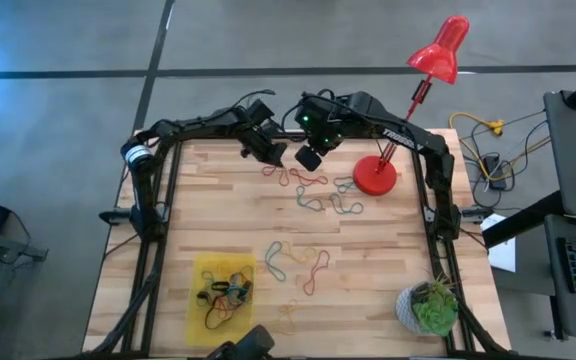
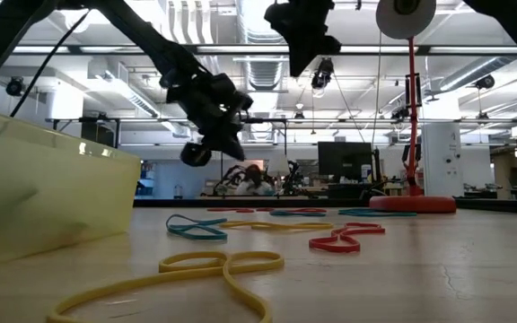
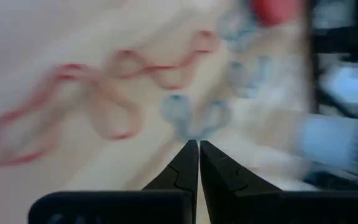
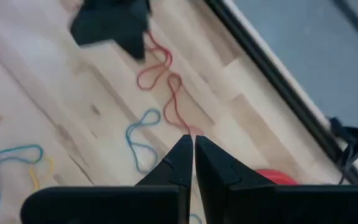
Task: Pick and place rubber bands into bin
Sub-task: Put the red rubber band into the bin
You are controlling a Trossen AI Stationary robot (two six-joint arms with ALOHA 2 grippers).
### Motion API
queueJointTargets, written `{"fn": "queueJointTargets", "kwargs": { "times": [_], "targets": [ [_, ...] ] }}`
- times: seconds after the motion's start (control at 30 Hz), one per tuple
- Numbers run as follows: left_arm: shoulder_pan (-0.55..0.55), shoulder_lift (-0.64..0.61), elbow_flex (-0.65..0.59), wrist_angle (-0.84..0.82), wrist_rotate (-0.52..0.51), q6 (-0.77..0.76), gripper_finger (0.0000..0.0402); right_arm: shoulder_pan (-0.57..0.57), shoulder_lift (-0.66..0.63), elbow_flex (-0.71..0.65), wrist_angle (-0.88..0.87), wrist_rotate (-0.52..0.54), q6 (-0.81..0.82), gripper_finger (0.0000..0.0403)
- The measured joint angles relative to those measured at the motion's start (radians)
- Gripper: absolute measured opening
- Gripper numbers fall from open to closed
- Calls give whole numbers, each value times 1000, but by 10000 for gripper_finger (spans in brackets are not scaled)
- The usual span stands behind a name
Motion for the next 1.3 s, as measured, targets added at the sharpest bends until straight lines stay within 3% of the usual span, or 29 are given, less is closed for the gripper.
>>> {"fn": "queueJointTargets", "kwargs": {
  "times": [0.1, 0.17, 0.3, 0.5, 0.67, 0.9, 1.1, 1.3],
  "targets": [
    [5, -12, 4, -123, -154, 59, 0, -18, 0, -39, 0, -36, -7, 8],
    [6, -10, 9, -206, -218, 81, 0, -35, 0, -72, 3, -125, -17, 8],
    [-8, -18, 11, -189, -95, 81, 0, -56, 0, -143, 67, -308, -62, 8],
    [-58, -43, 26, -252, -374, 131, 0, -58, -7, -220, 72, -315, -85, 8],
    [-59, -57, 43, -357, -380, 192, 0, -62, -69, -281, 75, -316, -96, 8],
    [-73, -212, 40, -375, -362, 181, 0, -80, -178, -367, 112, -304, -69, 8],
    [-81, -371, 39, -173, -271, 301, 0, -91, -268, -481, 190, -279, -61, 8],
    [-44, -383, 44, 170, -277, 177, 0, -102, -340, -607, 274, -278, -34, 8]
  ]
}}
